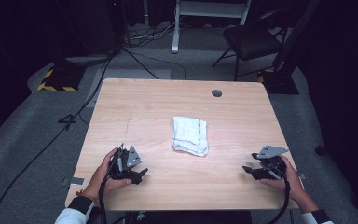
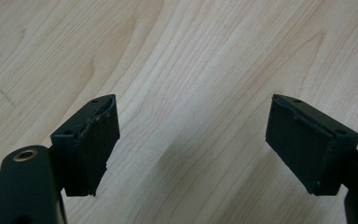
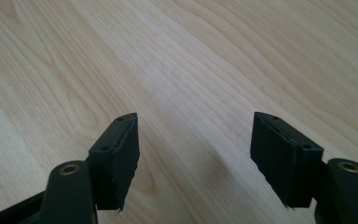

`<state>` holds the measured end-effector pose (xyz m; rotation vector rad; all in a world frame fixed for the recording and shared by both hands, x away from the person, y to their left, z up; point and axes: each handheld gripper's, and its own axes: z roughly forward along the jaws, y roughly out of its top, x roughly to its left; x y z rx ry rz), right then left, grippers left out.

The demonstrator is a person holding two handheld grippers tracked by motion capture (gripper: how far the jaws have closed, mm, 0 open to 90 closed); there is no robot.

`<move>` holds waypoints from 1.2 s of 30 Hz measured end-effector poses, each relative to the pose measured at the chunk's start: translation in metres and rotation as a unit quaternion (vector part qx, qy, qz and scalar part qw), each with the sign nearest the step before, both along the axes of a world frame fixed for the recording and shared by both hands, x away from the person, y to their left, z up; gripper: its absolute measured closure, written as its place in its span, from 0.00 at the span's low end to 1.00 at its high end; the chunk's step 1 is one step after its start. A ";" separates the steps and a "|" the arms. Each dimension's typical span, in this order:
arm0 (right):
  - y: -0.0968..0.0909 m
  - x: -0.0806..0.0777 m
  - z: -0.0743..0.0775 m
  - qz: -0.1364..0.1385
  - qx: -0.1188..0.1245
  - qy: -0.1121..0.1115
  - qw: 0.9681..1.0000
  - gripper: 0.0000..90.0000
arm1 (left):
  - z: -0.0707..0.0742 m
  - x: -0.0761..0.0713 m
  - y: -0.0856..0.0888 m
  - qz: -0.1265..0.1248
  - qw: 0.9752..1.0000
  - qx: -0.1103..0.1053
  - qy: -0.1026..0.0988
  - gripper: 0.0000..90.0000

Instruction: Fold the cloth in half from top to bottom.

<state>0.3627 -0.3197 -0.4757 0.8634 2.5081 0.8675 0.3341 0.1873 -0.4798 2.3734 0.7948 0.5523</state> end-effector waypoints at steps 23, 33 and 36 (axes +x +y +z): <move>-0.070 -0.018 -0.025 -0.090 0.080 0.004 0.993 0.30 | -0.018 -0.003 0.054 0.041 0.996 -0.061 0.041 0.22; -0.071 -0.021 -0.028 -0.107 0.087 -0.007 0.990 0.26 | -0.024 -0.004 0.061 0.058 0.992 -0.099 0.052 0.20; -0.071 -0.021 -0.028 -0.108 0.087 -0.007 0.990 0.26 | -0.024 -0.005 0.061 0.060 0.992 -0.100 0.052 0.20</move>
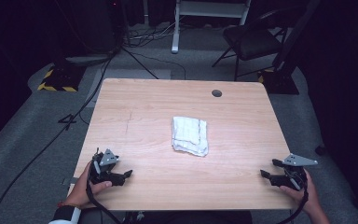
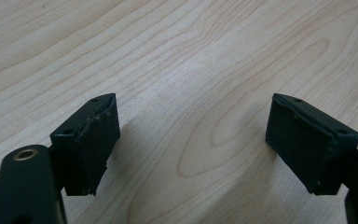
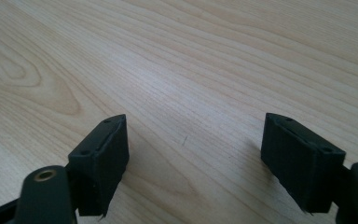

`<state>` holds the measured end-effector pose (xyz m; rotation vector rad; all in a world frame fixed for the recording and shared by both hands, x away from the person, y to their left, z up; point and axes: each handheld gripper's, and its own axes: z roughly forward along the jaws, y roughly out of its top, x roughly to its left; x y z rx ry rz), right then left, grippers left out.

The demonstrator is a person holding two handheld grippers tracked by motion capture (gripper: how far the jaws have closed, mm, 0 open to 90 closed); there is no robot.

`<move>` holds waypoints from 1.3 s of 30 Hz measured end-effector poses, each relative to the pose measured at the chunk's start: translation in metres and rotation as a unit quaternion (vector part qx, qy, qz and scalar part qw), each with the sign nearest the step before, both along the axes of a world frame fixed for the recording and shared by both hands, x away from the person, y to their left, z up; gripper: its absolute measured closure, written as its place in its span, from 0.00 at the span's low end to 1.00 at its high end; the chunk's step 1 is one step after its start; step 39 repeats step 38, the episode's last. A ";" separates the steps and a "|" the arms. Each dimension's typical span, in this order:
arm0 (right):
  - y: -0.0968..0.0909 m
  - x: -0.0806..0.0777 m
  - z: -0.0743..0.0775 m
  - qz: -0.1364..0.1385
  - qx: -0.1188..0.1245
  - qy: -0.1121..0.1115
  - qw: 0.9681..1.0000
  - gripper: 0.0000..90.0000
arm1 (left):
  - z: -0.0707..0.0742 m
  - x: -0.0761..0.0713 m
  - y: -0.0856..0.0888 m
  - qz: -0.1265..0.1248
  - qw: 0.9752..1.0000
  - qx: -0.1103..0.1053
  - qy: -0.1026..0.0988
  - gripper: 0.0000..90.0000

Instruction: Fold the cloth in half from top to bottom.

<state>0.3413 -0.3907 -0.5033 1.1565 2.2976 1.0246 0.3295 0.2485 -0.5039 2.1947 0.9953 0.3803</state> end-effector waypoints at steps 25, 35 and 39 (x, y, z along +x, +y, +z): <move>0.000 0.001 0.000 -0.004 0.000 0.002 1.000 0.25 | 0.000 0.000 0.001 0.000 1.000 0.001 0.001 0.20; 0.000 0.001 0.000 -0.003 -0.001 0.001 1.000 0.25 | 0.000 0.002 0.000 -0.001 1.000 0.003 -0.001 0.18; 0.000 0.001 0.000 -0.003 -0.001 0.001 1.000 0.25 | 0.000 0.002 0.000 0.000 1.000 0.001 0.001 0.18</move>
